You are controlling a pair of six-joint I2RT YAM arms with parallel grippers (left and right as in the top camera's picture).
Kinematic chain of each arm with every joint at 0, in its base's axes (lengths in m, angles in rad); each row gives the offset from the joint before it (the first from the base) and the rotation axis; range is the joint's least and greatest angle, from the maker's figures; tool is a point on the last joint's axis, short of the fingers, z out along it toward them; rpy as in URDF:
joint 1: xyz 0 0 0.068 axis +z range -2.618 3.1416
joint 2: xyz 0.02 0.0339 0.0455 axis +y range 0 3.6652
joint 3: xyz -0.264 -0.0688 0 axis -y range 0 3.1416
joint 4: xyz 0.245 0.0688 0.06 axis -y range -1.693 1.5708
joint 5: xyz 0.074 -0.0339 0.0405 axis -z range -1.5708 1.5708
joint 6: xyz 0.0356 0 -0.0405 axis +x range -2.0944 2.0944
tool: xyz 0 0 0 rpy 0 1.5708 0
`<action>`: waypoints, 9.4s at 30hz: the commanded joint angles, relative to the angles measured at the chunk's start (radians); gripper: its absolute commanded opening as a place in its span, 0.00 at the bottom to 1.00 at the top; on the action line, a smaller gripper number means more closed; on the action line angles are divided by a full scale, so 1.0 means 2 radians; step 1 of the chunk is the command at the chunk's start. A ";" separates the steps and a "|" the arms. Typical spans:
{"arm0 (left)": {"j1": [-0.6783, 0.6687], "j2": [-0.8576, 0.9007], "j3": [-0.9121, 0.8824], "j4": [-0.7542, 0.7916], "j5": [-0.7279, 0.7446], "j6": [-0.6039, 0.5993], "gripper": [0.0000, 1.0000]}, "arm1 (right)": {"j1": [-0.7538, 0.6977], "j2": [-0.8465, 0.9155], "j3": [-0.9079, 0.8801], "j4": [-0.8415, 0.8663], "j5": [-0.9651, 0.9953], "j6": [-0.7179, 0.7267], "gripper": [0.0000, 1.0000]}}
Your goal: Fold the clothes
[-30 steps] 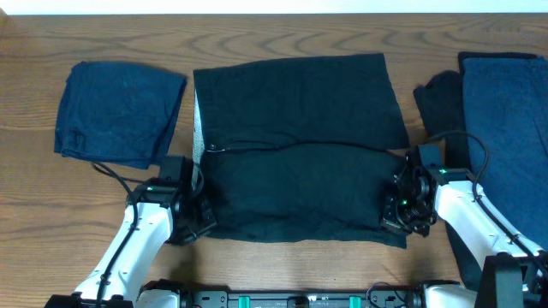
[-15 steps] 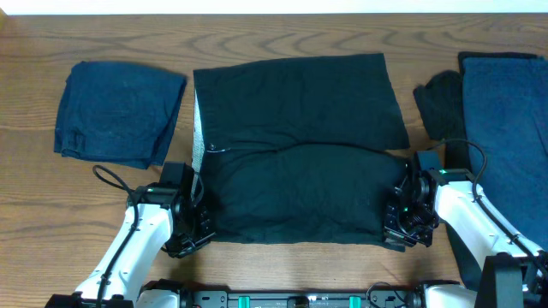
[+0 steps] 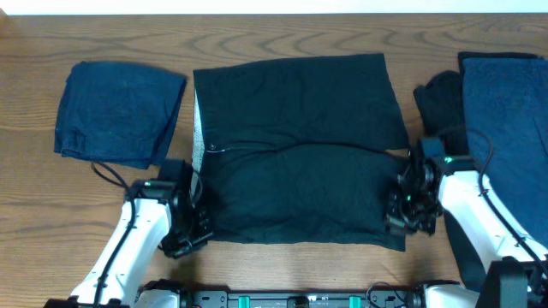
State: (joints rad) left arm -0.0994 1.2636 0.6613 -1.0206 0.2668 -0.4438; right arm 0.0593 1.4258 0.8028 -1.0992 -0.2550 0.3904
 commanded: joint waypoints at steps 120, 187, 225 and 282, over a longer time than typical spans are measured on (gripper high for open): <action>0.001 0.005 0.005 0.136 -0.035 0.042 0.28 | -0.054 -0.027 -0.089 0.038 0.070 0.206 0.58; 0.001 0.005 0.005 0.136 -0.035 0.042 0.29 | -0.057 -0.174 -0.213 0.148 0.111 0.291 0.32; 0.001 0.005 -0.005 0.031 -0.014 -0.143 0.54 | -0.056 -0.174 -0.213 0.151 0.061 0.277 0.01; 0.001 -0.031 0.202 -0.096 -0.028 -0.071 0.06 | -0.056 -0.141 0.127 -0.023 0.060 0.033 0.01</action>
State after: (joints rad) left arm -0.0994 1.2114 0.9852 -1.1976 0.2729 -0.6155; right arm -0.0467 1.1080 0.9836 -1.1450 -0.1562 0.5129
